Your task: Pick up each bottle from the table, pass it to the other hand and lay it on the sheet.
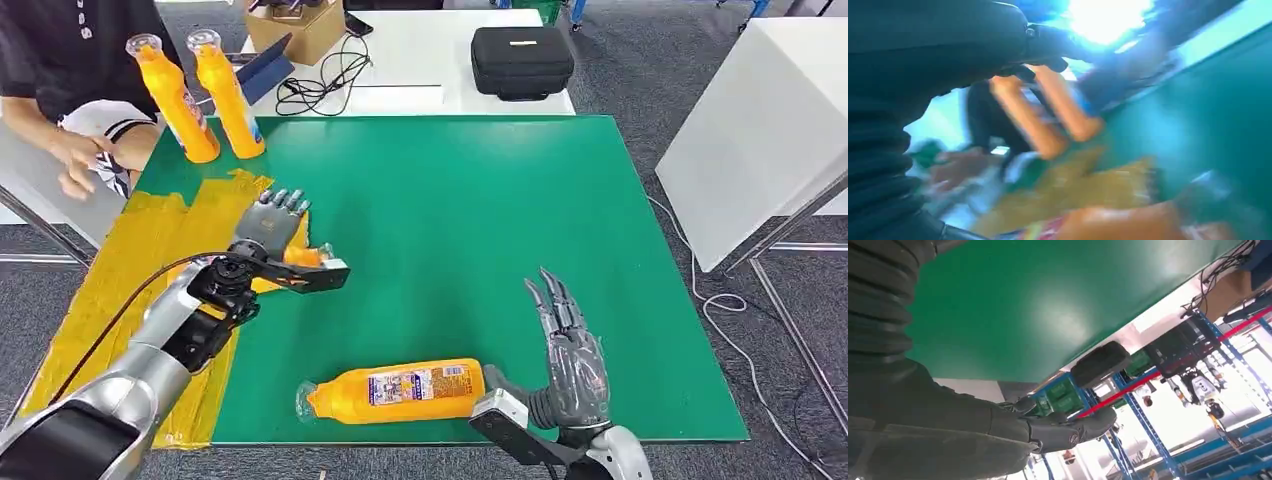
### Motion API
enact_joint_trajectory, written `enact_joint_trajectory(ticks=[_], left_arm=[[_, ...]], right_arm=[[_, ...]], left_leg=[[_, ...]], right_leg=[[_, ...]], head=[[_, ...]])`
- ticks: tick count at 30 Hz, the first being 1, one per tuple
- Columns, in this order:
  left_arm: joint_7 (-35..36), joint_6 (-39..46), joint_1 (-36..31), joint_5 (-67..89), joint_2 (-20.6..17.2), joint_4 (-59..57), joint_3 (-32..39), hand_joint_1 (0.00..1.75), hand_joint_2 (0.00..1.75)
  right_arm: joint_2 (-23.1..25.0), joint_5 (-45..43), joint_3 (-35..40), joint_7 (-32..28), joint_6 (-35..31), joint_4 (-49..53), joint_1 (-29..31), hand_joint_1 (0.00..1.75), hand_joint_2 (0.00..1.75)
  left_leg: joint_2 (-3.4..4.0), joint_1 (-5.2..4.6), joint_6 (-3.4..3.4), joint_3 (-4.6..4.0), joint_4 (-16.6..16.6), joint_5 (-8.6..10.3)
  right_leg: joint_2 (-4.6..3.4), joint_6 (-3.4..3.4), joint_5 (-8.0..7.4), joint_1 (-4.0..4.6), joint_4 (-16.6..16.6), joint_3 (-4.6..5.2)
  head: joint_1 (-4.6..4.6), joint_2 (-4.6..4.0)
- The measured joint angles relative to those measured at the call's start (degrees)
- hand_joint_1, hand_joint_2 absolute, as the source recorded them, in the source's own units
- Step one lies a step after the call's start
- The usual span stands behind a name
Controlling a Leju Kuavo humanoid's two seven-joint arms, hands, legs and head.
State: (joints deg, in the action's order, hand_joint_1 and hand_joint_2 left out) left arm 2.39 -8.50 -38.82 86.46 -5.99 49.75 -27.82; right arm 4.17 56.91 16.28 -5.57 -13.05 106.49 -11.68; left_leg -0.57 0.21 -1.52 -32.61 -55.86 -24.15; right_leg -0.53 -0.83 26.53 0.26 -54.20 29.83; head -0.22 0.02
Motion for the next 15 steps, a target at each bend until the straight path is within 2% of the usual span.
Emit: enact_joint_trajectory(ticks=[3,5,12,15], left_arm=[[-13.53,-1.14,1.31,-10.15,-0.11,3.24,2.51,0.0,1.75],[-19.03,-1.68,1.75,-16.4,-0.22,4.98,3.98,0.0,1.75],[-23.79,-1.11,1.62,-32.63,0.33,7.39,6.86,0.0,1.75],[-24.14,-0.99,1.66,-33.61,0.55,7.6,7.41,0.0,1.75]], right_arm=[[-0.04,-0.63,-0.02,0.02,0.28,-0.46,0.08,0.0,1.75],[-0.15,-0.68,-0.02,0.33,0.79,-0.68,0.16,0.0,1.75],[-0.57,3.74,0.24,2.49,2.53,-1.57,1.26,0.0,1.75],[-0.7,4.39,0.61,2.82,2.58,-2.1,1.48,0.0,1.75]], left_leg=[[0.0,0.0,0.0,0.0,0.0,0.0],[-0.02,0.0,0.0,-0.01,0.0,0.0],[-0.03,0.0,0.0,0.01,0.0,0.01],[-0.03,0.0,0.0,0.01,0.0,0.01]], right_leg=[[0.0,0.0,0.0,0.0,0.0,0.01],[0.0,0.0,0.0,0.0,0.0,0.01],[0.0,0.0,0.0,-0.01,0.0,0.0],[0.0,0.0,0.0,0.0,0.0,-0.01]], head=[[-0.02,0.0],[0.0,0.0],[0.0,0.0],[0.0,0.0]])
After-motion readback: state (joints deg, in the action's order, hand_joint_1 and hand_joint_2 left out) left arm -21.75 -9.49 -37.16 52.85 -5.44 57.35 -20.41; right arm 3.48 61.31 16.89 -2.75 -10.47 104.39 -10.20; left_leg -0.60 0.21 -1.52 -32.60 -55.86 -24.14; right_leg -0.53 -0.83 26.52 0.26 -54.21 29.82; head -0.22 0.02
